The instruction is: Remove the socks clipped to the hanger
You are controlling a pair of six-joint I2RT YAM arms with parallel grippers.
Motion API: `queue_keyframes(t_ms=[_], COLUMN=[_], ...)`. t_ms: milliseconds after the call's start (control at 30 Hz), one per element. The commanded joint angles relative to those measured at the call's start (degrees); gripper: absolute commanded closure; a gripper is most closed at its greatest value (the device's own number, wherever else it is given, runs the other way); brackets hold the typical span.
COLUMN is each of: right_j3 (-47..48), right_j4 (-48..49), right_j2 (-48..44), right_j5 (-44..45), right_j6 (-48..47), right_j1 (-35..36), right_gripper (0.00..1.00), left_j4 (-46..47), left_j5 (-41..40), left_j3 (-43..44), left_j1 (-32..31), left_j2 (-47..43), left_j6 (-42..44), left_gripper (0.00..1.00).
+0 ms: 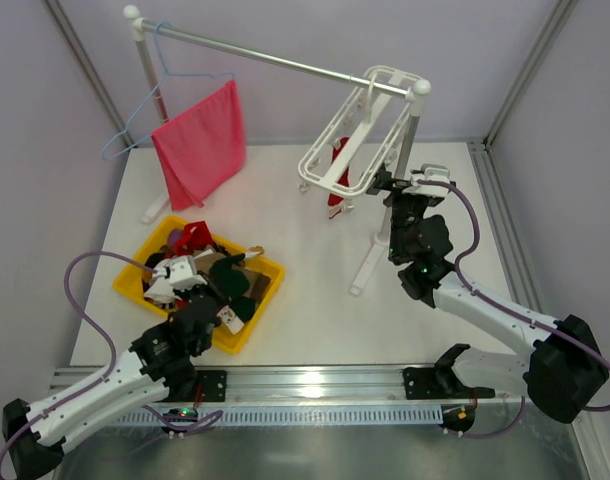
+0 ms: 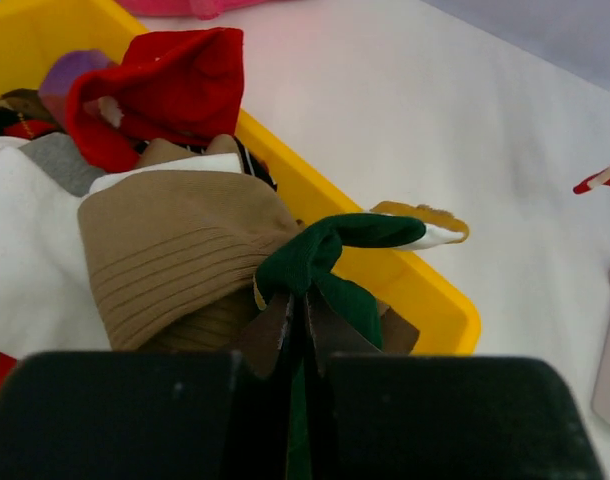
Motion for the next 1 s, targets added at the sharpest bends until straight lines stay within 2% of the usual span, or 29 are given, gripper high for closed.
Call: queue_keyframes(t_ms=[0,200,400,667,733,767,833,867,933,967], right_j3=[0.4,0.6,0.5,0.4,0.4,0.4,0.4,0.4,0.4,0.4], right_j4=[1.5,0.7,0.3,0.0,0.0,-0.1,-0.2,-0.3,-0.3,-0.5], right_j2=[-1.0,-0.7,-0.9,-0.9,-0.9,-0.9,-0.9,-1.0,-0.9,-0.9], right_j5=[-0.6,-1.4,-1.5,-1.9,-2.0,-1.9,-1.9,-2.0,-1.9,-2.0], right_j6=[2.7,3.9,4.3,4.8,4.9,4.9,5.0,5.1,5.2,5.3], right_j1=[-0.4,-0.8,-1.2,-1.7,-1.8,-1.9,-1.9,-2.0,-2.0,-2.0], right_gripper=[0.0,0.0,0.0,0.0,0.0,0.0,0.0,0.01,0.01,0.0], left_j4=[-6.4,-11.8,-12.4,-15.6,-15.8,-15.7,-15.2,-15.1,-15.0,-14.8], left_j5=[-3.9,-5.1,-5.0,-6.8,-7.1,-7.0,-6.9,-7.0,-7.2,-7.2], left_j3=[2.9,4.8,4.0,6.4,6.8,7.0,7.3,7.4,7.7,7.9], left_j1=[-0.2,-0.2,-0.2,-0.2,-0.2,-0.2,-0.2,-0.2,-0.2,-0.2], left_j2=[0.4,0.7,-0.1,3.9,4.7,5.0,5.9,6.2,6.8,7.5], left_j6=[-1.8,-5.2,-6.9,-10.6,-11.0,-11.0,-10.6,-10.5,-10.5,-10.2], left_gripper=[1.0,1.0,1.0,0.98,0.89,0.76,0.6,0.45,0.34,0.08])
